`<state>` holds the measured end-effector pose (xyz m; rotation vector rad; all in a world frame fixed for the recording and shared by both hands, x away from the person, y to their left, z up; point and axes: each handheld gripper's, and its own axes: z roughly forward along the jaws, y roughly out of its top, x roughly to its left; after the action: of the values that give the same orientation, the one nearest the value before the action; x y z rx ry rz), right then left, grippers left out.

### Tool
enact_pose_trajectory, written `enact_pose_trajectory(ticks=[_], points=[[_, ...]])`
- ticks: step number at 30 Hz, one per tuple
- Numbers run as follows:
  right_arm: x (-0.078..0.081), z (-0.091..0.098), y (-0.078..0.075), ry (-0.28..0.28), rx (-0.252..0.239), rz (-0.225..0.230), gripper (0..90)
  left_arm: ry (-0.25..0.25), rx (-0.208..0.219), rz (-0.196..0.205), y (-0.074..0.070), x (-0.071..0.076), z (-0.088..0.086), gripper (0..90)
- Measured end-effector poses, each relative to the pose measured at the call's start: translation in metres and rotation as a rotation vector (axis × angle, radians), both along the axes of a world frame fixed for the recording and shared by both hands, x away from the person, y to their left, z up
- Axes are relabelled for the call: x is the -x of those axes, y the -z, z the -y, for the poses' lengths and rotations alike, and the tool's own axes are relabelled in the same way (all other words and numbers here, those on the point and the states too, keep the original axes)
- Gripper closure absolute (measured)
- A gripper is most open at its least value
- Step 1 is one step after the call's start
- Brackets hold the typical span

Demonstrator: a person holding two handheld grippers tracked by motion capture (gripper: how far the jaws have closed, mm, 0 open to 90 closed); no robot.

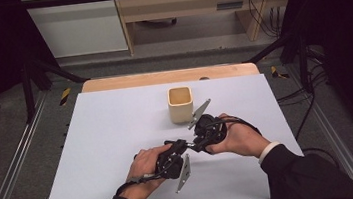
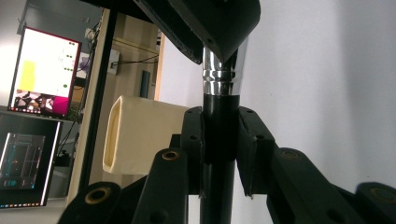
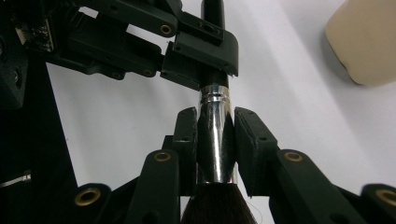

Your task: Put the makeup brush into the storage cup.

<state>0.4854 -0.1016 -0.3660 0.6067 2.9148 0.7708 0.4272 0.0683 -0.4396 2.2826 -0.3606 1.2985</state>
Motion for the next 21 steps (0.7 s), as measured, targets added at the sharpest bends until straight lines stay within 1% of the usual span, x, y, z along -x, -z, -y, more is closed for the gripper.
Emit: enact_pose_trajectory(ticks=[1,3,4,7,8,9,11,13,15,17,19,21], points=[[0.0,0.0,0.0,-0.003,0.0,0.002,70.9,0.0,-0.011,0.006,0.0,0.0,0.0,74.4],[0.0,0.0,0.0,-0.004,-0.004,-0.005,70.6,0.002,-0.011,0.008,-0.001,0.001,-0.001,74.5],[-0.001,0.001,0.0,-0.004,-0.007,-0.005,68.8,0.002,-0.01,0.008,-0.001,0.001,-0.001,74.5],[-0.002,0.003,-0.003,0.011,-0.031,0.003,58.8,0.006,-0.01,0.008,-0.001,0.002,-0.001,74.5],[-0.003,0.004,-0.005,0.013,-0.041,0.004,55.0,0.007,-0.02,0.012,0.0,0.002,-0.001,74.5],[-0.003,0.004,-0.006,0.023,-0.05,0.013,52.7,0.009,-0.016,0.011,0.001,0.002,0.0,74.5],[-0.004,0.005,-0.01,0.021,-0.066,0.031,48.6,0.013,-0.013,0.01,0.002,0.003,0.001,74.5],[-0.005,0.005,-0.013,0.039,-0.066,0.052,43.3,0.014,-0.015,0.012,0.003,0.003,0.002,74.5],[-0.006,0.006,-0.016,0.048,-0.076,0.062,40.4,0.015,-0.014,0.014,0.002,0.004,0.002,74.5],[-0.007,0.008,-0.018,0.065,-0.096,0.069,36.1,0.016,-0.014,0.013,0.002,0.004,0.002,74.5],[-0.007,0.01,-0.02,0.075,-0.127,0.068,30.2,0.02,-0.006,0.01,0.003,0.004,0.003,74.5],[-0.007,0.013,-0.022,0.09,-0.149,0.088,23.7,0.02,-0.005,0.01,0.003,0.005,0.003,74.5]])
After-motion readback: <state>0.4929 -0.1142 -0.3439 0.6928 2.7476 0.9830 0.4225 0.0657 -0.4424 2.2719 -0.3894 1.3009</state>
